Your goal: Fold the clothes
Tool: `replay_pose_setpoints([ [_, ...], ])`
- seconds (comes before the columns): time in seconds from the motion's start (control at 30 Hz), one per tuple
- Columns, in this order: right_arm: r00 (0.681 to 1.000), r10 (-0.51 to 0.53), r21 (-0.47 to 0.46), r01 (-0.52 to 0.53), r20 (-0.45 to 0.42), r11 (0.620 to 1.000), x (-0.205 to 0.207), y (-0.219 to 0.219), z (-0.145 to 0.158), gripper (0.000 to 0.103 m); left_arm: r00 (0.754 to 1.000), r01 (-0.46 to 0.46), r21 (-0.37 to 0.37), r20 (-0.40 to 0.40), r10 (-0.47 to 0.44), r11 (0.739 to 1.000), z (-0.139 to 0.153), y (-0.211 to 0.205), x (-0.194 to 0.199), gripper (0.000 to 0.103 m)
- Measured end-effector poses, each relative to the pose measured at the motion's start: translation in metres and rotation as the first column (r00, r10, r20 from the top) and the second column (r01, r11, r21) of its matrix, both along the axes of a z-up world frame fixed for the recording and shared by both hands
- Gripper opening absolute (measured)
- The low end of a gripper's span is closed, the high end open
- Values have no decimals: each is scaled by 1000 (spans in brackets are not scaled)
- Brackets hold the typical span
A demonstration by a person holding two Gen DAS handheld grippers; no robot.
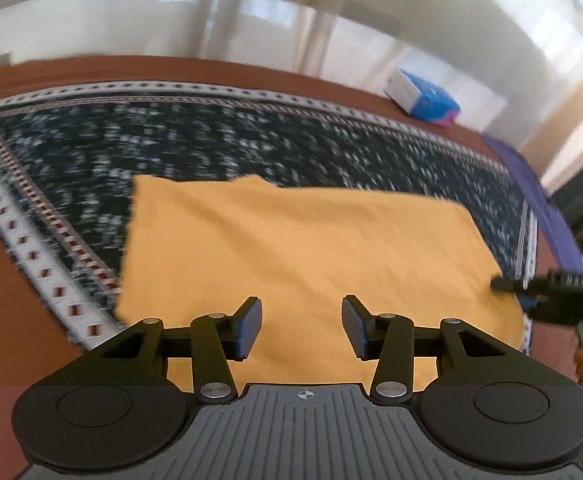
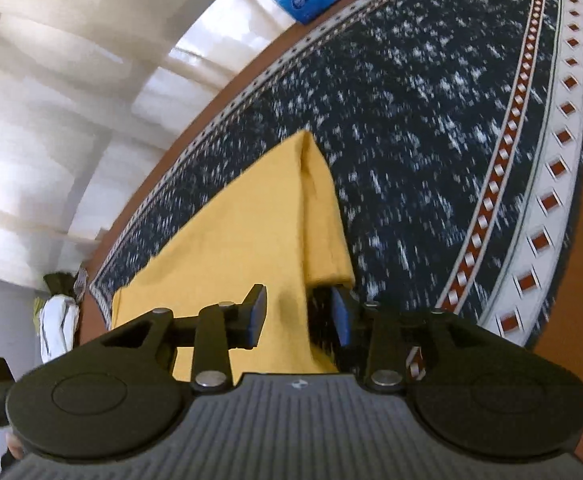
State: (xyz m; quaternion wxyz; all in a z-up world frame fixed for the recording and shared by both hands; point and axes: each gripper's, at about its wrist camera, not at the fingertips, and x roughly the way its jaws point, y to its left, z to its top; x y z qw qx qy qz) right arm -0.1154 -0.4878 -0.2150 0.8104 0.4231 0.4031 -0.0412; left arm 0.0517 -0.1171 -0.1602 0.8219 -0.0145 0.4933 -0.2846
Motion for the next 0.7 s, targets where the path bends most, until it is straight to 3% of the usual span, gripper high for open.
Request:
replay_pose_setpoints([
  [0.2, 1000, -6, -82, 8, 23, 997, 11, -1, 1, 48, 998, 60, 90, 9, -62, 994, -24, -31, -5, 62],
  [0.4, 999, 19, -38, -18, 37, 999, 14, -2, -6, 52, 996, 58, 133, 52, -66, 989, -26, -41, -12, 65],
  [0.5, 997, 71, -10, -71, 42, 997, 16, -1, -11, 43, 990, 73, 197, 101, -94, 978, -27, -51, -22, 69],
  [0.57, 996, 78, -6, -78, 38, 997, 16, -2, -15, 21, 979, 89, 261, 153, -132, 961, -31, -63, -32, 71],
  [0.63, 998, 61, 36, -62, 30, 997, 16, -8, -20, 17, 962, 90, 318, 218, -165, 944, -36, -73, -44, 72],
  [0.7, 998, 66, 29, -66, 20, 997, 17, -8, -19, 16, 956, 62, 311, 255, -146, 948, -39, -72, -51, 73],
])
